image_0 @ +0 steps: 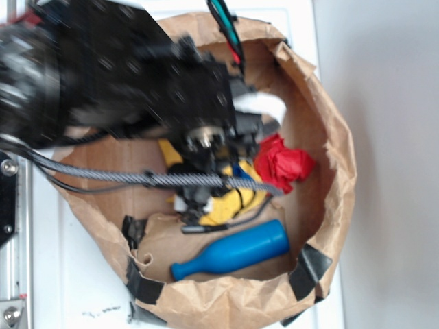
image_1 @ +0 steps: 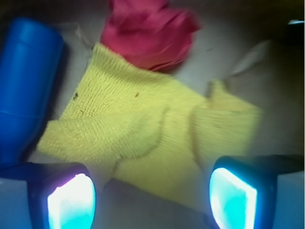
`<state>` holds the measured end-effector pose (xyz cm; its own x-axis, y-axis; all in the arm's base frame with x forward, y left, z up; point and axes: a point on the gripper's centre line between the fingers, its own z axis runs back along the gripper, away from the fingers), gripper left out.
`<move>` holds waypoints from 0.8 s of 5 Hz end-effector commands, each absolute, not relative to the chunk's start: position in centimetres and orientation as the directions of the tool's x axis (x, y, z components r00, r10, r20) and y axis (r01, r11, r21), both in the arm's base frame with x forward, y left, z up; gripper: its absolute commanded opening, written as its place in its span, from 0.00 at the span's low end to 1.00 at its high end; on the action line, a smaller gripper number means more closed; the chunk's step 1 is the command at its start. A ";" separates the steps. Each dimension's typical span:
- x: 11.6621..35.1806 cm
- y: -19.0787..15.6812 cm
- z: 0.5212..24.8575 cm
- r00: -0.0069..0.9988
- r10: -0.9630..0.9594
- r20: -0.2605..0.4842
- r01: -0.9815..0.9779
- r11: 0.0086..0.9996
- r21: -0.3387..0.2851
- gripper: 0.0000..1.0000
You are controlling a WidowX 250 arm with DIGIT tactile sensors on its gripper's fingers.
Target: Grab the yellow cloth.
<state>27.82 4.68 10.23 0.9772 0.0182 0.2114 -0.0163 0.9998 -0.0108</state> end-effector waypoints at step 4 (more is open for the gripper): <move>32.7 7.1 7.2 0.935 0.065 0.348 -0.102 0.991 0.089 1.00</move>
